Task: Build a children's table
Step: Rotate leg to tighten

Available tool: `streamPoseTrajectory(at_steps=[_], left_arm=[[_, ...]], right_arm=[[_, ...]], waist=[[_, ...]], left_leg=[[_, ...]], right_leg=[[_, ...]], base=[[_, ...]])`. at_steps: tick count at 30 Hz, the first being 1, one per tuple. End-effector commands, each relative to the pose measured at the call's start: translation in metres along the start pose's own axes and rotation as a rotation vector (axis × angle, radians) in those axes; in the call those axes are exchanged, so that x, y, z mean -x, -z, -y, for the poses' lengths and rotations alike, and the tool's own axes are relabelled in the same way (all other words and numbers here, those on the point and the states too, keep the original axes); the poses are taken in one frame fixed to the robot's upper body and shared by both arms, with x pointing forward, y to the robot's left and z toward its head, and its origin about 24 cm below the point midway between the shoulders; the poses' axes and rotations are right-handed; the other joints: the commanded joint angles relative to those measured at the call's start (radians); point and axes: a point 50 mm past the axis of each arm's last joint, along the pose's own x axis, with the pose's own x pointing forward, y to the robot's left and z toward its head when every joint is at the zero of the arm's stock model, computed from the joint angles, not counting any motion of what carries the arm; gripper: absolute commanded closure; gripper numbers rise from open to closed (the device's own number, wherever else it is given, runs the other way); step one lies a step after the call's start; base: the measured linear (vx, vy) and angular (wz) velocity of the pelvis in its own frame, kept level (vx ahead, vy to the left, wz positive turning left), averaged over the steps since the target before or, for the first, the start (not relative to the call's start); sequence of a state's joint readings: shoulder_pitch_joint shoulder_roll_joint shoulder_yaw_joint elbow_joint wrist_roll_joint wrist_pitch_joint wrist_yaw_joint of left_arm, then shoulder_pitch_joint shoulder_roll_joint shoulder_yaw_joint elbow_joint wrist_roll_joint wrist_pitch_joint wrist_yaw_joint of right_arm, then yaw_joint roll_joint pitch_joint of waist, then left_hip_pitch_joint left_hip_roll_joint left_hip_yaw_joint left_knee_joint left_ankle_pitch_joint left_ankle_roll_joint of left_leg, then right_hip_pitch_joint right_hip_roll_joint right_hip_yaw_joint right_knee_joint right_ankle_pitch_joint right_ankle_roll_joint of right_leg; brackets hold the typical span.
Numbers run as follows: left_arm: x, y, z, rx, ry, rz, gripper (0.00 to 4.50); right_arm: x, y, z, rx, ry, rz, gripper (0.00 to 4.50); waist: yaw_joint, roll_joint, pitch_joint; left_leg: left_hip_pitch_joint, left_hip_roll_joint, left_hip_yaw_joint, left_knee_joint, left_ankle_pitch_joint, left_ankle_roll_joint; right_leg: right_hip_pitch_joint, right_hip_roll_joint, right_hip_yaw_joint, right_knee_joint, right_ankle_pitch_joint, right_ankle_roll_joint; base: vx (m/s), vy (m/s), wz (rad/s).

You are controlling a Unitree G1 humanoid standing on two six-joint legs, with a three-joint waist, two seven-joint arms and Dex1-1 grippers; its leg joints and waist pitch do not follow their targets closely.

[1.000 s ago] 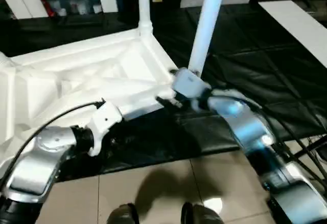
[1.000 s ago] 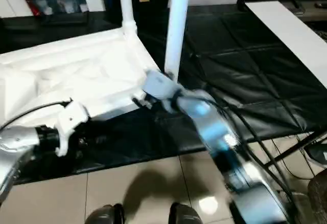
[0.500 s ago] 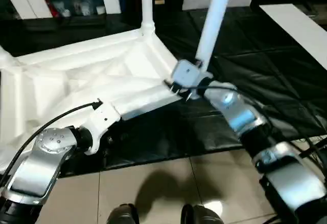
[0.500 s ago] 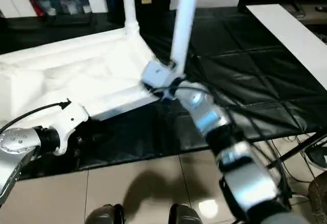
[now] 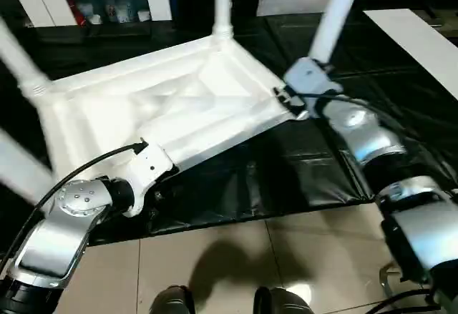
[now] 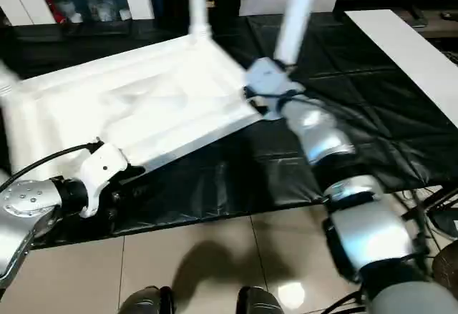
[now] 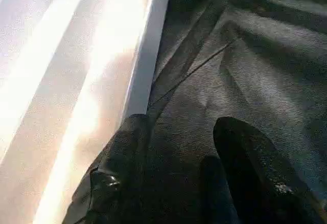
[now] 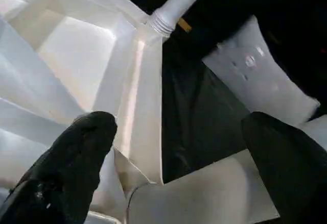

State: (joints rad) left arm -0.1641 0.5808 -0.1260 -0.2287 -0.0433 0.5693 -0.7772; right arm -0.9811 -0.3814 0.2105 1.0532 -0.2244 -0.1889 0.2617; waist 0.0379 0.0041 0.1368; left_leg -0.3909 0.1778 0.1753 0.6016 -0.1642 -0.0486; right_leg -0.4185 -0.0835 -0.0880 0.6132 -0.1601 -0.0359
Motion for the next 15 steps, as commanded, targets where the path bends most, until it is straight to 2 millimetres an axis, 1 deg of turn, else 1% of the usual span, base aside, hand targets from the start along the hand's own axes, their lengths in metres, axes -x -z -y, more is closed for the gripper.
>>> streamPoseTrajectory(at_steps=[1,4,5,6,7,9,11,12,13,14,15], left_arm=[[0.001,0.005,-0.004,-0.006,-0.044,-0.027,2.16],[-0.002,0.007,-0.009,-0.014,-0.095,-0.039,2.16],[-0.003,0.007,-0.01,-0.016,-0.107,-0.041,2.16],[-0.004,0.007,-0.013,-0.018,-0.132,-0.041,2.16],[-0.004,0.007,-0.014,-0.018,-0.143,-0.039,2.16],[-0.006,0.006,-0.021,-0.019,-0.205,-0.027,2.16],[-0.008,0.005,-0.021,-0.018,-0.203,-0.001,2.16],[-0.008,0.005,-0.021,-0.018,-0.203,-0.001,2.16],[-0.01,0.002,-0.017,-0.001,-0.18,0.041,2.16],[-0.013,-0.001,-0.012,0.036,-0.159,0.098,2.16],[-0.014,-0.005,-0.006,0.086,-0.127,0.182,2.16]], right_arm=[[0.01,0.017,0.026,-0.045,0.105,-0.06,0.0],[0.017,0.028,0.036,-0.05,0.129,-0.091,0.0],[0.018,0.029,0.037,-0.051,0.132,-0.096,0.0],[0.02,0.032,0.039,-0.051,0.138,-0.103,0.0],[0.021,0.033,0.04,-0.051,0.141,-0.105,0.0],[0.024,0.038,0.042,-0.055,0.144,-0.108,0.0],[0.025,0.039,0.04,-0.064,0.136,-0.1,0.0],[0.025,0.039,0.04,-0.064,0.136,-0.1,0.0],[0.025,0.038,0.037,-0.091,0.115,-0.079,0.0],[0.024,0.036,0.031,-0.135,0.082,-0.044,0.0],[0.023,0.033,0.025,-0.202,0.043,-0.009,0.0]], waist=[[-0.011,0.003,-0.093],[-0.013,0.004,-0.093],[-0.014,0.004,-0.093],[-0.014,0.005,-0.093],[-0.015,0.004,-0.093],[-0.015,0.007,-0.092],[-0.013,0.012,-0.092],[-0.014,0.01,-0.093],[-0.015,0.008,-0.094],[-0.016,0.01,-0.092],[-0.013,0.009,-0.092]], left_leg=[[0.021,0.04,-0.006,-0.06,-0.236,0.046],[0.018,0.039,-0.007,-0.059,-0.231,0.051],[0.019,0.038,-0.007,-0.058,-0.24,0.053],[0.018,0.037,-0.007,-0.057,-0.242,0.053],[0.015,0.037,-0.008,-0.057,-0.244,0.053],[0.02,0.037,-0.008,-0.057,-0.261,0.05],[0.017,0.038,-0.011,-0.058,-0.267,0.045],[0.015,0.038,-0.011,-0.058,-0.263,0.047],[0.015,0.038,-0.011,-0.057,-0.257,0.049],[0.016,0.038,-0.009,-0.057,-0.26,0.057],[0.016,0.039,-0.008,-0.056,-0.259,0.067]], right_leg=[[0.051,-0.05,0.06,-0.066,-0.238,-0.224],[0.054,-0.049,0.057,-0.065,-0.228,-0.226],[0.052,-0.047,0.055,-0.068,-0.239,-0.224],[0.054,-0.048,0.055,-0.068,-0.242,-0.223],[0.056,-0.049,0.055,-0.068,-0.249,-0.22],[0.052,-0.047,0.053,-0.072,-0.266,-0.219],[0.055,-0.049,0.052,-0.071,-0.26,-0.218],[0.056,-0.049,0.052,-0.07,-0.252,-0.22],[0.057,-0.049,0.053,-0.068,-0.237,-0.225],[0.056,-0.05,0.054,-0.071,-0.23,-0.23],[0.057,-0.052,0.055,-0.073,-0.217,-0.237]], base=[[0.0,0.0,0.0],[0.0,0.0,0.0],[0.0,0.0,0.0],[0.0,0.0,0.0],[0.0,0.0,0.0],[0.0,0.0,0.0],[0.0,0.0,0.0],[0.0,0.0,0.0],[0.0,0.0,0.0],[0.0,0.0,0.0],[0.0,0.0,0.0]])
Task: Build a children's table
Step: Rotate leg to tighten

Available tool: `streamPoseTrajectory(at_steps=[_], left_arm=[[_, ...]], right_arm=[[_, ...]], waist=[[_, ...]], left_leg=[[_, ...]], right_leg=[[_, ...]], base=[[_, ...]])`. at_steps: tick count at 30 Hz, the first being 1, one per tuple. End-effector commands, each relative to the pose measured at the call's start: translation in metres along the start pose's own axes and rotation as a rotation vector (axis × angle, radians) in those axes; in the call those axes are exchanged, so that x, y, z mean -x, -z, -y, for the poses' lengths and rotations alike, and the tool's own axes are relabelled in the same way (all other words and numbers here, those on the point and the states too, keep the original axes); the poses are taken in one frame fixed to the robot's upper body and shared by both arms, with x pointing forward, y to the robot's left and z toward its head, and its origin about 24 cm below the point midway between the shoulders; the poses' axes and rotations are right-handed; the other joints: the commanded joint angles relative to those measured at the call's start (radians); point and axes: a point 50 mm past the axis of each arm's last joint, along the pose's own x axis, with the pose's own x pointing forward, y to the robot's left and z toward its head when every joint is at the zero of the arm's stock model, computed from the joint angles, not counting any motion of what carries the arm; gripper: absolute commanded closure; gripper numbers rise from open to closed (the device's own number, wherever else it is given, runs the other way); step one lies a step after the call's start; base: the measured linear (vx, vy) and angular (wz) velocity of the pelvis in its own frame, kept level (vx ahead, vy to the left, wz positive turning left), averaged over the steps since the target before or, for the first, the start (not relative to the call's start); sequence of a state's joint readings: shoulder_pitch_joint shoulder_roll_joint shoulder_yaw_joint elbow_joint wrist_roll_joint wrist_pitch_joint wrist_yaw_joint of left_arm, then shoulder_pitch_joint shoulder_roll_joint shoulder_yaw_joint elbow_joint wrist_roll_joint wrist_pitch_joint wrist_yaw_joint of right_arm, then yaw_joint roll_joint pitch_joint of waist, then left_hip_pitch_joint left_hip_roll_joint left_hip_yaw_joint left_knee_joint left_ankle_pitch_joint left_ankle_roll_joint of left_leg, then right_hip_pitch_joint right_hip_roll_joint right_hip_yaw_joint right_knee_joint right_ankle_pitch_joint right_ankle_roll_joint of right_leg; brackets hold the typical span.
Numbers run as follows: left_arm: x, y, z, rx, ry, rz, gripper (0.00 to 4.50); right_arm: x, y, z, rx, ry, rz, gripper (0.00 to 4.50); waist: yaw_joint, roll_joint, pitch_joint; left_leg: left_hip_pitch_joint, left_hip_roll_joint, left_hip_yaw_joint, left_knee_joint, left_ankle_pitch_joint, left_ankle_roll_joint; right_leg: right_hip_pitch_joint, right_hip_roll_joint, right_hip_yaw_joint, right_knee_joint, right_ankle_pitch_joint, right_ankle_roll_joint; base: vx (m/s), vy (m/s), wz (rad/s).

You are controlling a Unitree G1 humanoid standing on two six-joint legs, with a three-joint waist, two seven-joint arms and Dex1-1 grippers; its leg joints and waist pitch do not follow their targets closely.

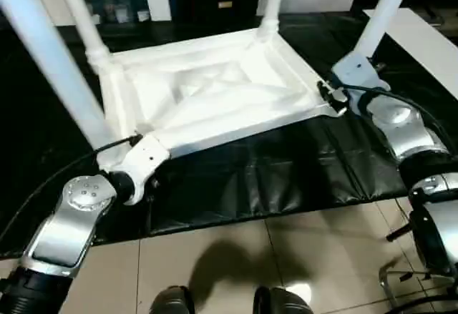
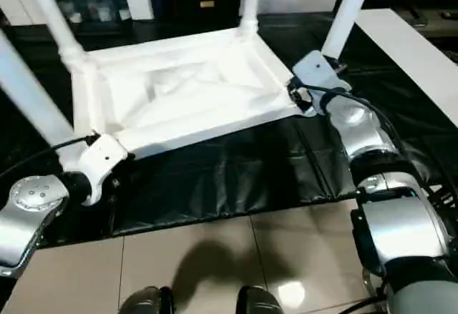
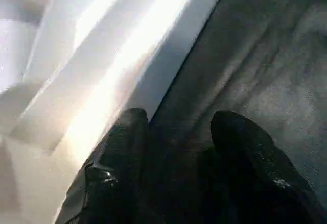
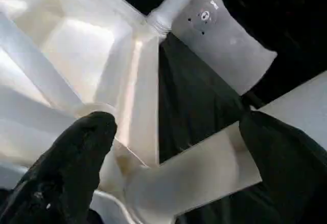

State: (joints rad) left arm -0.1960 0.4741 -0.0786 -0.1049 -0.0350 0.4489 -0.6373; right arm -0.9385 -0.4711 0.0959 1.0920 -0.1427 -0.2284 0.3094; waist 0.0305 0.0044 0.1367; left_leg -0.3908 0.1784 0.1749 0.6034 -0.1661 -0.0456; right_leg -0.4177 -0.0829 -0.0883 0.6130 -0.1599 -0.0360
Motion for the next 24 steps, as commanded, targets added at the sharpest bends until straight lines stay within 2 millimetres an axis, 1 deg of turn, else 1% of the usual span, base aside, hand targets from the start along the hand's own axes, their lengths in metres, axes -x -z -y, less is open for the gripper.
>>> streamPoseTrajectory(at_steps=[1,2,3,4,5,6,7,8,9,10,11,12,13,14,15,16,17,18,19,20,21,22,23,24], left_arm=[[0.0,-0.007,0.009,0.08,0.041,0.119,2.16],[0.0,-0.008,0.01,0.117,0.037,0.154,2.16],[0.0,-0.009,0.011,0.135,0.034,0.171,1.98],[0.002,-0.01,0.014,0.195,0.047,0.229,1.8],[0.004,-0.011,0.016,0.231,0.055,0.269,1.8],[0.008,-0.01,0.018,0.264,0.059,0.312,1.8],[0.008,-0.01,0.018,0.264,0.059,0.312,1.77],[0.018,-0.004,0.024,0.301,0.077,0.346,1.68],[0.021,-0.001,0.026,0.312,0.084,0.349,1.54],[0.025,0.003,0.029,0.33,0.097,0.353,1.54],[0.03,0.008,0.033,0.339,0.118,0.346,1.43],[0.034,0.013,0.035,0.346,0.124,0.334,1.38],[0.037,0.018,0.035,0.349,0.121,0.325,1.33],[0.041,0.023,0.034,0.353,0.119,0.315,1.25],[0.045,0.028,0.032,0.36,0.108,0.305,1.15],[0.047,0.032,0.03,0.369,0.089,0.292,1.07],[0.056,0.041,0.023,0.392,0.046,0.278,1.02],[0.056,0.041,0.023,0.392,0.046,0.278,0.95],[0.067,0.049,0.014,0.398,0.01,0.268,0.76],[0.067,0.049,0.014,0.398,0.01,0.268,0.76],[0.072,0.052,0.011,0.394,-0.005,0.262,0.68],[0.088,0.057,-0.002,0.38,-0.037,0.245,0.64],[0.091,0.058,-0.004,0.378,-0.042,0.244,0.55],[0.096,0.058,-0.008,0.375,-0.049,0.242,0.44]], right_arm=[[0.001,-0.001,-0.01,-0.1,-0.065,0.049,0.0],[0.002,-0.002,-0.013,-0.118,-0.083,0.071,0.0],[0.003,-0.003,-0.015,-0.127,-0.092,0.082,0.0],[0.005,-0.005,-0.021,-0.177,-0.128,0.122,0.0],[0.006,-0.007,-0.026,-0.213,-0.153,0.15,0.0],[0.01,-0.011,-0.033,-0.251,-0.196,0.201,0.0],[0.01,-0.011,-0.033,-0.251,-0.196,0.201,0.0],[0.021,-0.018,-0.051,-0.33,-0.307,0.284,0.0],[0.025,-0.021,-0.056,-0.349,-0.342,0.305,0.0],[0.033,-0.024,-0.065,-0.382,-0.407,0.341,0.0],[0.041,-0.026,-0.076,-0.419,-0.485,0.364,0.0],[0.049,-0.027,-0.085,-0.442,-0.552,0.375,0.0],[0.055,-0.026,-0.092,-0.454,-0.603,0.378,0.0],[0.061,-0.026,-0.1,-0.467,-0.658,0.385,0.0],[0.066,-0.027,-0.106,-0.477,-0.699,0.39,0.0],[0.069,-0.027,-0.11,-0.489,-0.728,0.396,0.0],[0.077,-0.03,-0.118,-0.52,-0.782,0.407,0.0],[0.077,-0.03,-0.118,-0.52,-0.782,0.407,0.0],[0.084,-0.033,-0.125,-0.544,-0.828,0.411,0.0],[0.084,-0.033,-0.125,-0.544,-0.828,0.411,0.0],[0.087,-0.034,-0.127,-0.552,-0.845,0.41,0.0],[0.09,-0.034,-0.132,-0.556,-0.852,0.39,0.0],[0.091,-0.034,-0.132,-0.558,-0.853,0.386,0.0],[0.091,-0.035,-0.133,-0.56,-0.855,0.38,0.0]], waist=[[-0.006,0.008,-0.093],[-0.005,0.006,-0.095],[-0.005,0.006,-0.097],[-0.004,0.011,-0.094],[-0.005,0.008,-0.093],[-0.004,0.012,-0.088],[-0.006,0.01,-0.089],[-0.007,0.016,-0.084],[-0.003,0.018,-0.071],[-0.008,0.015,-0.069],[-0.004,0.017,-0.071],[-0.001,0.017,-0.067],[-0.002,0.018,-0.063],[-0.003,0.019,-0.061],[-0.001,0.022,-0.054],[-0.002,0.021,-0.051],[-0.003,0.021,-0.047],[-0.003,0.022,-0.046],[-0.004,0.023,-0.044],[-0.004,0.024,-0.043],[-0.008,0.026,-0.041],[-0.009,0.028,-0.042],[-0.009,0.032,-0.038],[-0.011,0.032,-0.038]], left_leg=[[0.013,0.039,-0.009,-0.058,-0.249,0.068],[0.011,0.041,-0.009,-0.059,-0.231,0.08],[0.011,0.043,-0.009,-0.058,-0.22,0.088],[0.009,0.043,-0.011,-0.059,-0.209,0.097],[0.008,0.043,-0.01,-0.058,-0.211,0.108],[0.009,0.046,-0.01,-0.063,-0.23,0.111],[0.009,0.048,-0.012,-0.064,-0.232,0.108],[0.015,0.045,-0.01,-0.065,-0.251,0.106],[0.012,0.044,-0.009,-0.068,-0.272,0.108],[0.011,0.054,-0.014,-0.079,-0.3,0.095],[0.022,0.052,-0.013,-0.078,-0.327,0.081],[0.02,0.052,-0.015,-0.081,-0.325,0.076],[0.019,0.053,-0.015,-0.085,-0.329,0.072],[0.023,0.053,-0.015,-0.086,-0.354,0.062],[0.026,0.051,-0.015,-0.088,-0.382,0.049],[0.027,0.051,-0.016,-0.089,-0.399,0.041],[0.03,0.048,-0.018,-0.09,-0.421,0.028],[0.031,0.047,-0.02,-0.091,-0.425,0.021],[0.031,0.048,-0.022,-0.092,-0.431,0.017],[0.032,0.047,-0.024,-0.094,-0.44,0.012],[0.031,0.047,-0.028,-0.097,-0.453,0.006],[0.032,0.049,-0.028,-0.097,-0.46,0.003],[0.034,0.049,-0.031,-0.101,-0.472,-0.003],[0.032,0.049,-0.033,-0.103,-0.473,-0.005]], right_leg=[[0.06,-0.054,0.056,-0.069,-0.204,-0.244],[0.061,-0.053,0.055,-0.067,-0.176,-0.251],[0.061,-0.054,0.055,-0.065,-0.159,-0.257],[0.059,-0.052,0.053,-0.064,-0.15,-0.268],[0.064,-0.056,0.055,-0.066,-0.149,-0.266],[0.061,-0.054,0.053,-0.074,-0.176,-0.255],[0.062,-0.053,0.052,-0.071,-0.182,-0.252],[0.054,-0.047,0.051,-0.077,-0.218,-0.249],[0.057,-0.049,0.053,-0.085,-0.242,-0.223],[0.055,-0.049,0.051,-0.087,-0.289,-0.202],[0.049,-0.046,0.052,-0.091,-0.33,-0.184],[0.051,-0.047,0.056,-0.095,-0.343,-0.168],[0.047,-0.045,0.056,-0.095,-0.352,-0.166],[0.043,-0.045,0.055,-0.101,-0.388,-0.159],[0.039,-0.045,0.055,-0.109,-0.435,-0.144],[0.037,-0.046,0.055,-0.11,-0.461,-0.136],[0.035,-0.046,0.054,-0.116,-0.513,-0.114],[0.034,-0.048,0.054,-0.119,-0.538,-0.099],[0.032,-0.048,0.054,-0.12,-0.551,-0.092],[0.031,-0.049,0.054,-0.123,-0.57,-0.079],[0.032,-0.049,0.052,-0.124,-0.586,-0.069],[0.03,-0.05,0.053,-0.125,-0.588,-0.067],[0.026,-0.048,0.054,-0.126,-0.579,-0.066],[0.029,-0.047,0.054,-0.124,-0.563,-0.071]], base=[[0.0,0.0,0.0],[0.0,0.0,0.0],[0.0,0.0,0.0],[0.0,0.0,0.0],[0.0,0.0,0.0],[0.0,0.0,0.0],[0.0,0.0,0.0],[0.0,0.0,0.0],[0.0,0.0,0.0],[0.0,0.0,0.0],[0.0,0.0,0.0],[0.0,0.0,0.0],[0.0,0.0,0.0],[0.0,0.0,0.0],[0.0,0.0,0.0],[0.0,0.0,0.0],[0.0,0.0,0.0],[0.0,0.0,0.0],[0.0,0.0,0.0],[0.0,0.0,0.0],[0.0,0.0,0.0],[0.0,0.0,0.0],[0.0,0.0,0.0],[0.0,0.0,0.0]])
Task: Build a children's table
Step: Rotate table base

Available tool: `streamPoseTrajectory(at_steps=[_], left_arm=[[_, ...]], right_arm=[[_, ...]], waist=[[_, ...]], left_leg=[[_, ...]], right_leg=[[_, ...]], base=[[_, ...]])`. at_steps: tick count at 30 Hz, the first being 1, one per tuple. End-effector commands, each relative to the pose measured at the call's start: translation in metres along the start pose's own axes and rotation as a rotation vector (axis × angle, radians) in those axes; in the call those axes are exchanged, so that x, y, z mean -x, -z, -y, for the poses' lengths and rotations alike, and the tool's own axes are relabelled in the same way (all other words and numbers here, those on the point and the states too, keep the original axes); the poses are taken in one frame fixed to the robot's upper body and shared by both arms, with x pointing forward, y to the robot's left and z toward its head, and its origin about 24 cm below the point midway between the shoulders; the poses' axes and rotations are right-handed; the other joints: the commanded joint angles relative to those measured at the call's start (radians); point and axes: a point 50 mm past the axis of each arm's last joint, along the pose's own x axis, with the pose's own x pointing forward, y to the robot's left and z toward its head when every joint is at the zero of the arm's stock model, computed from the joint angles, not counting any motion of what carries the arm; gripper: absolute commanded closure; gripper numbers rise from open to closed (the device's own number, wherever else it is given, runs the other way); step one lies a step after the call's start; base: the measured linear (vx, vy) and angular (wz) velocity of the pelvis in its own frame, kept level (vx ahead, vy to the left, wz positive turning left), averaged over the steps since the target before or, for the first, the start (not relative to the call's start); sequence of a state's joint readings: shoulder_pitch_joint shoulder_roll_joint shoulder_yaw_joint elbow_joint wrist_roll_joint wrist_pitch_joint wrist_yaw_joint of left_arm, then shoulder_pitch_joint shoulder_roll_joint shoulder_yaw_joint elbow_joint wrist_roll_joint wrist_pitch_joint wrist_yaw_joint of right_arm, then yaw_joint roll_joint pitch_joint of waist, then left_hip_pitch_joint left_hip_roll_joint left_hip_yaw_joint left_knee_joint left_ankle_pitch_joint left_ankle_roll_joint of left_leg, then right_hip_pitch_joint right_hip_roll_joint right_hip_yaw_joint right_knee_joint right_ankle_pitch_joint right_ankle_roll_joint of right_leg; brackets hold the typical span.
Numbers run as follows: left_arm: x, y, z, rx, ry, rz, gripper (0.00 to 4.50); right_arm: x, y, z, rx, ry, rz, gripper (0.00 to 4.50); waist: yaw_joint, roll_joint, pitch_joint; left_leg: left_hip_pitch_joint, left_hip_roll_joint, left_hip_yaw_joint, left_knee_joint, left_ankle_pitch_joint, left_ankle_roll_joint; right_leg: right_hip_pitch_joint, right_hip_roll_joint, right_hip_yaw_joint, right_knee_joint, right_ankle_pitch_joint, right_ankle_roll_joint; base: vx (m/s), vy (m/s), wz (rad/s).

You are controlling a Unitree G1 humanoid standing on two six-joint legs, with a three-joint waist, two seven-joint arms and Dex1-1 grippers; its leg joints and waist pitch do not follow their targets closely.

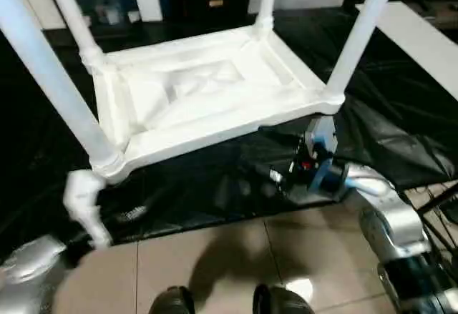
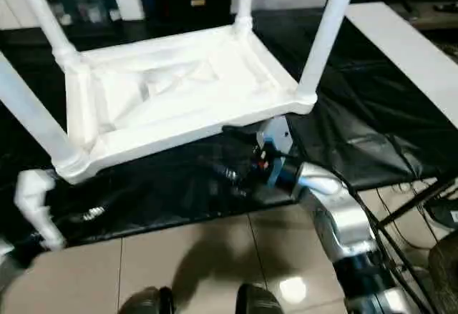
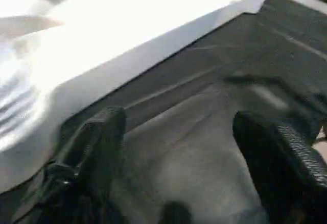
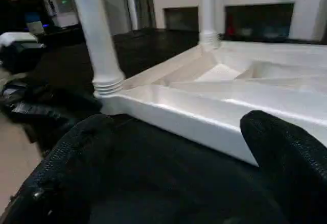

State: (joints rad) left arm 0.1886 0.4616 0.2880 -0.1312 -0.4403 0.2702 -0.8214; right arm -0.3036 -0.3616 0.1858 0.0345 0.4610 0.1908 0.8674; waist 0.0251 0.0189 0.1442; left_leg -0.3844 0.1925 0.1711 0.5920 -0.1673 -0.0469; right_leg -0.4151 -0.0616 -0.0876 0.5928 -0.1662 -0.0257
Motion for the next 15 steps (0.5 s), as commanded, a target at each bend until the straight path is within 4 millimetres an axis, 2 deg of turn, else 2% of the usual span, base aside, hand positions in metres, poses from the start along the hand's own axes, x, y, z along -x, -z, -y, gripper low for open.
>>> streamPoseTrajectory(at_steps=[1,3,5,7,10,12,15], left_arm=[[0.012,-0.01,-0.011,-0.031,-0.018,0.02,0.33],[0.017,-0.013,-0.019,-0.048,-0.04,0.003,0.19],[0.025,-0.018,-0.031,-0.08,-0.073,-0.021,0.11],[0.028,-0.021,-0.037,-0.094,-0.086,-0.02,0.05],[0.032,-0.027,-0.044,-0.117,-0.094,-0.014,0.05],[0.028,-0.036,-0.048,-0.137,-0.083,0.02,0.05],[0.014,-0.042,-0.045,-0.122,-0.034,0.04,0.05]], right_arm=[[-0.002,-0.002,-0.005,-0.006,-0.012,-0.006,0.0],[-0.003,-0.002,-0.006,-0.009,-0.016,-0.008,0.0],[-0.005,-0.002,-0.007,-0.01,-0.02,-0.014,0.0],[-0.005,-0.003,-0.009,-0.012,-0.024,-0.019,0.0],[-0.005,-0.003,-0.01,-0.015,-0.024,-0.027,0.0],[-0.005,0.001,-0.006,-0.013,0.023,-0.067,0.0],[-0.005,0.012,0.005,0.019,0.133,-0.151,0.0]], waist=[[-0.007,0.017,-0.047],[-0.005,0.019,-0.043],[-0.001,0.02,-0.043],[0.0,0.02,-0.046],[0.001,0.02,-0.049],[0.004,0.022,-0.053],[0.006,0.017,-0.055]], left_leg=[[0.023,0.037,-0.031,-0.097,-0.467,-0.005],[0.035,0.036,-0.026,-0.096,-0.484,-0.01],[0.037,0.036,-0.025,-0.097,-0.482,-0.013],[0.035,0.034,-0.024,-0.098,-0.462,-0.012],[0.033,0.036,-0.02,-0.099,-0.423,-0.002],[0.034,0.035,-0.017,-0.098,-0.39,0.006],[0.031,0.034,-0.014,-0.097,-0.353,0.001]], right_leg=[[0.03,-0.068,0.054,-0.101,-0.527,-0.087],[0.017,-0.066,0.061,-0.101,-0.507,-0.101],[0.015,-0.065,0.067,-0.099,-0.498,-0.102],[0.017,-0.065,0.073,-0.094,-0.468,-0.108],[0.02,-0.064,0.081,-0.087,-0.386,-0.137],[0.022,-0.066,0.083,-0.083,-0.353,-0.15],[0.027,-0.069,0.084,-0.078,-0.32,-0.174]], base=[[0.0,0.0,0.0],[0.0,0.0,0.0],[0.0,0.0,0.0],[0.0,0.0,0.0],[0.0,0.0,0.0],[0.0,0.0,0.0],[0.0,0.0,0.0]])
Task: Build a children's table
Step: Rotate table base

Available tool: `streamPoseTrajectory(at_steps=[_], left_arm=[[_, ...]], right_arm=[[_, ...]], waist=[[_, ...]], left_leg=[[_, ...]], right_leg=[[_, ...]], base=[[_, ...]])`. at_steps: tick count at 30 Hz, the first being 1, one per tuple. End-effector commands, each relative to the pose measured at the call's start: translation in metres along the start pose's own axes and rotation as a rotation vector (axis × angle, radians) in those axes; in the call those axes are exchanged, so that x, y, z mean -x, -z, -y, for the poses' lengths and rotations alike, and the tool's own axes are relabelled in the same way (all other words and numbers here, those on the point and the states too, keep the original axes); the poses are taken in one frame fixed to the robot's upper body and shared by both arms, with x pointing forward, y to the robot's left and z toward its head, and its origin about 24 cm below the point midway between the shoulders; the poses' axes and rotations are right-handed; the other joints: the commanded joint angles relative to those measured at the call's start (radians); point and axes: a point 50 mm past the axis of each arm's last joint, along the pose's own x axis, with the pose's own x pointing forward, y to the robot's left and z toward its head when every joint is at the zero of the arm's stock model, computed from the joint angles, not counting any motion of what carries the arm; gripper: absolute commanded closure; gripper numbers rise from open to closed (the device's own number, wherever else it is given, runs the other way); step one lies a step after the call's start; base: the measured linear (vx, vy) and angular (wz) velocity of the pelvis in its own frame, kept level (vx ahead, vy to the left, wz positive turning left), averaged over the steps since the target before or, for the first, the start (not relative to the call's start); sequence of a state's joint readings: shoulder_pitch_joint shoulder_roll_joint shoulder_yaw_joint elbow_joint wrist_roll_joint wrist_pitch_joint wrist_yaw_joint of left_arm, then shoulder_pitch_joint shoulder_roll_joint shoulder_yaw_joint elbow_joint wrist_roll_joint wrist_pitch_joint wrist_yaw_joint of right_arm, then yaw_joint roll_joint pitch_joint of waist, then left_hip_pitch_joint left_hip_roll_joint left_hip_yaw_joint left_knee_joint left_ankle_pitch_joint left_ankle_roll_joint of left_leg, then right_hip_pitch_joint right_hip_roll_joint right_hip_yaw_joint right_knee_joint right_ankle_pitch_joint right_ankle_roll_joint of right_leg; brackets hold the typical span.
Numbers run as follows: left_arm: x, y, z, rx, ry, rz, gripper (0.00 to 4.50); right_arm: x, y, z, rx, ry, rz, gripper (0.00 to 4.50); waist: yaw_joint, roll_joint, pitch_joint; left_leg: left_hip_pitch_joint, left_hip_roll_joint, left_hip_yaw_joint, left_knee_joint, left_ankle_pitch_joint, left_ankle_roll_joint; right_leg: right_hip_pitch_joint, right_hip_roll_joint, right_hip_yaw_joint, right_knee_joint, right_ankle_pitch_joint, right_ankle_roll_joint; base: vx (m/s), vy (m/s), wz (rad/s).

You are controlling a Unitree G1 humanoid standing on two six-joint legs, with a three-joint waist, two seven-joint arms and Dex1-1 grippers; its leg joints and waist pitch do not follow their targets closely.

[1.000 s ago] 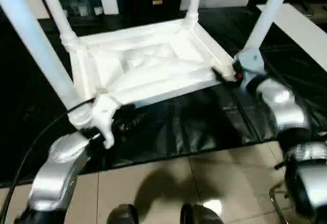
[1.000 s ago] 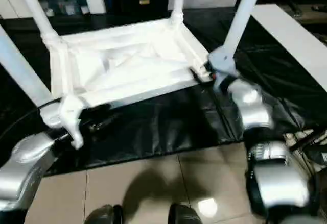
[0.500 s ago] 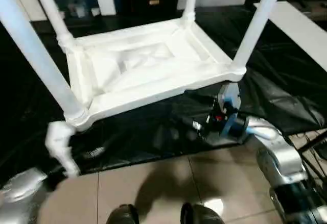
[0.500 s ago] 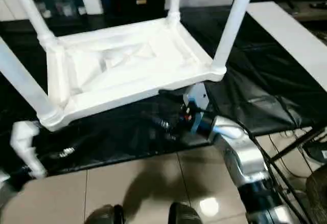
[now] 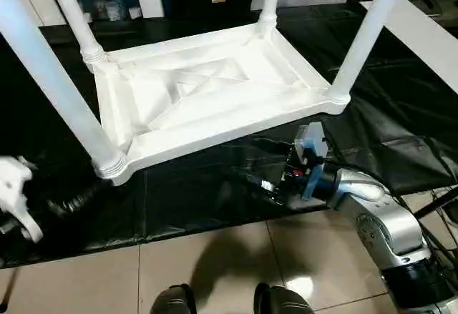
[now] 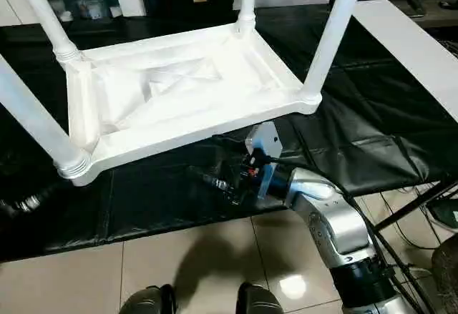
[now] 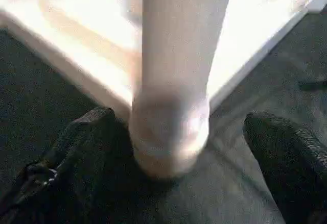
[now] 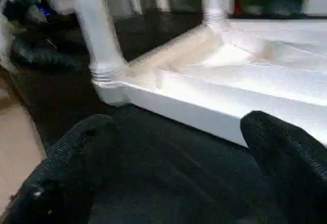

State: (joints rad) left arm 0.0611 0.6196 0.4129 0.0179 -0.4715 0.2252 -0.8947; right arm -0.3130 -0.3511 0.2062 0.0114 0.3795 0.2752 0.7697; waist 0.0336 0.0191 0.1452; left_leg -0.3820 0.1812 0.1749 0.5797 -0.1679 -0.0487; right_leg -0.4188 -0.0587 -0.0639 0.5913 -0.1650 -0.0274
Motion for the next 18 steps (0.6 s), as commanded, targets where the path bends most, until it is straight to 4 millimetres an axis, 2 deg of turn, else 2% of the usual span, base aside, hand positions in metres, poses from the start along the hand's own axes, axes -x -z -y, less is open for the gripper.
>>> streamPoseTrajectory(at_steps=[1,2,4,6,7,9,12,14,16,17,18], left_arm=[[-0.016,-0.002,0.007,0.027,0.067,0.013,0.05],[-0.018,-0.002,0.007,0.03,0.069,0.015,0.05],[-0.033,-0.004,0.011,0.06,0.084,0.045,0.05],[-0.044,-0.005,0.014,0.077,0.103,0.072,0.05],[-0.048,-0.006,0.016,0.084,0.114,0.085,0.05],[-0.061,-0.007,0.026,0.115,0.174,0.111,0.05],[-0.066,-0.008,0.034,0.128,0.223,0.111,0.05],[-0.069,-0.009,0.044,0.142,0.281,0.109,0.05],[-0.073,-0.013,0.068,0.175,0.42,0.113,0.05],[-0.073,-0.013,0.069,0.176,0.424,0.113,0.05],[-0.076,-0.016,0.084,0.185,0.495,0.115,0.05]], right_arm=[[-0.002,0.014,0.013,0.019,0.149,-0.118,0.0],[-0.002,0.014,0.013,0.02,0.153,-0.12,0.0],[-0.006,0.014,0.017,0.026,0.193,-0.14,0.0],[-0.01,0.016,0.018,0.04,0.206,-0.164,0.0],[-0.012,0.017,0.019,0.048,0.218,-0.177,0.0],[-0.019,0.024,0.024,0.059,0.266,-0.217,0.0],[-0.023,0.029,0.028,0.067,0.293,-0.239,0.0],[-0.025,0.034,0.032,0.07,0.328,-0.259,0.0],[-0.029,0.04,0.041,0.071,0.392,-0.291,0.0],[-0.029,0.04,0.041,0.071,0.393,-0.292,0.0],[-0.031,0.041,0.045,0.074,0.413,-0.305,0.0]], waist=[[-0.003,0.011,-0.057],[-0.003,0.015,-0.057],[-0.004,0.014,-0.059],[-0.004,0.015,-0.062],[-0.006,0.013,-0.064],[-0.007,0.009,-0.069],[-0.006,0.013,-0.071],[-0.005,0.011,-0.072],[-0.007,0.006,-0.071],[-0.005,0.009,-0.069],[-0.008,0.0,-0.07]], left_leg=[[0.025,0.045,-0.017,-0.084,-0.327,0.003],[0.031,0.042,-0.014,-0.082,-0.318,-0.001],[0.024,0.042,-0.015,-0.079,-0.305,-0.004],[0.026,0.042,-0.014,-0.077,-0.285,0.004],[0.021,0.041,-0.014,-0.077,-0.265,0.007],[0.021,0.042,-0.012,-0.073,-0.225,0.018],[0.022,0.043,-0.011,-0.069,-0.209,0.018],[0.02,0.045,-0.01,-0.069,-0.189,0.024],[0.022,0.046,-0.008,-0.07,-0.194,0.024],[0.022,0.046,-0.008,-0.07,-0.205,0.021],[0.02,0.047,-0.008,-0.07,-0.205,0.022]], right_leg=[[0.033,-0.073,0.061,-0.073,-0.315,-0.179],[0.029,-0.072,0.062,-0.076,-0.325,-0.184],[0.038,-0.074,0.062,-0.072,-0.315,-0.186],[0.037,-0.073,0.061,-0.072,-0.29,-0.183],[0.043,-0.072,0.06,-0.068,-0.271,-0.189],[0.046,-0.072,0.06,-0.063,-0.218,-0.205],[0.045,-0.075,0.06,-0.06,-0.198,-0.229],[0.047,-0.073,0.06,-0.055,-0.17,-0.24],[0.047,-0.073,0.059,-0.056,-0.18,-0.249],[0.047,-0.075,0.06,-0.058,-0.201,-0.25],[0.049,-0.074,0.061,-0.056,-0.205,-0.245]], base=[[0.0,0.0,0.0],[0.0,0.0,0.0],[0.0,0.0,0.0],[0.0,0.0,0.0],[0.0,0.0,0.0],[0.0,0.0,0.0],[0.0,0.0,0.0],[0.0,0.0,0.0],[0.0,0.0,0.0],[0.0,0.0,0.0],[0.0,0.0,0.0]])
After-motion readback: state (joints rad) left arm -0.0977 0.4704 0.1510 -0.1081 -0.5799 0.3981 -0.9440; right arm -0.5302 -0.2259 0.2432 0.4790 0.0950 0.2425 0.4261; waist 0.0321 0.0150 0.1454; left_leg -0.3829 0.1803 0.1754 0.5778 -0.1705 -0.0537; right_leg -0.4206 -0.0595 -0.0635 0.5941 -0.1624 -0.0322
